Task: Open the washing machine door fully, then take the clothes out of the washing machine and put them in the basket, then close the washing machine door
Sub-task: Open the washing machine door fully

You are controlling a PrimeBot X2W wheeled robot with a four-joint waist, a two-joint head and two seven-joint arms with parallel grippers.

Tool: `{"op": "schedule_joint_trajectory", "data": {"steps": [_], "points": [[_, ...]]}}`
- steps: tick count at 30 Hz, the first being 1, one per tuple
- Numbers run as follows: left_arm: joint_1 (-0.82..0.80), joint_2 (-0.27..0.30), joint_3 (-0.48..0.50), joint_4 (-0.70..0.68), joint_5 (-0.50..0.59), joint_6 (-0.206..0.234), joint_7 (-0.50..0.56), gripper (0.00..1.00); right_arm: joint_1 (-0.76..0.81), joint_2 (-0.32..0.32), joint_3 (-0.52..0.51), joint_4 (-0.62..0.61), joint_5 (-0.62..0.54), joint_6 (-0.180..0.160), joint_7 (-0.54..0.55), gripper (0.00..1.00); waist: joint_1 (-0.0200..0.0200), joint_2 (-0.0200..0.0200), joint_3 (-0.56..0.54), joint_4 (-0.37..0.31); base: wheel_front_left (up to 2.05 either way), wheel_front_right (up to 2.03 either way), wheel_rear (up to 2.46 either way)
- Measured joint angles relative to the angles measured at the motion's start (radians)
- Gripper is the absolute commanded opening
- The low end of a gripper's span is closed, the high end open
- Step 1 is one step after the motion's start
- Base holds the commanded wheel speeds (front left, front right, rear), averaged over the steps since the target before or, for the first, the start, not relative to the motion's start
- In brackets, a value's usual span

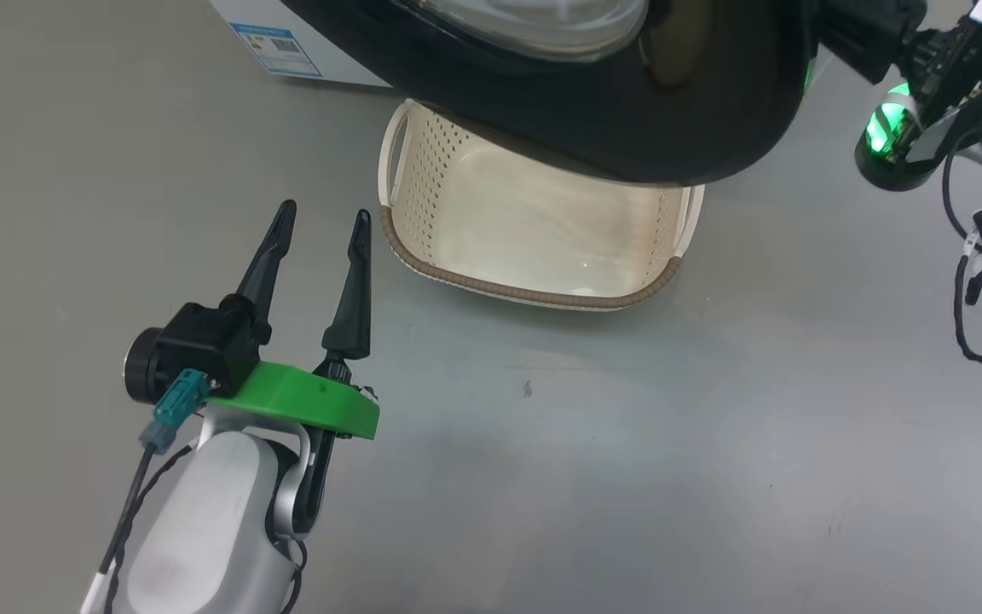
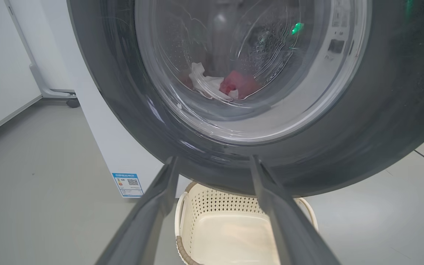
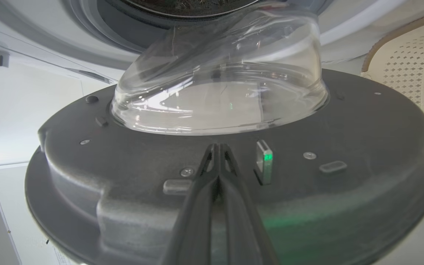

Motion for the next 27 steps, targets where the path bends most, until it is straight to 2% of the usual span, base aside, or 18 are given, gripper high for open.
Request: {"op": "schedule_joint_trajectory", "data": {"steps": [11,27], "points": [[0.054,0.000,-0.001,0.033,0.001,-0.001,0.000,1.00,0.116,0.048,0.023,-0.020,0.021,0.038,0.033,0.00,0.0000,0.0000,-0.077,0.000,0.00,0.00,0.00],[0.109,0.001,-0.005,0.062,0.018,-0.004,0.000,1.00,0.283,0.116,0.090,-0.058,0.026,0.056,0.068,0.00,0.0000,0.0000,-0.178,0.051,0.00,0.00,0.00]]}}
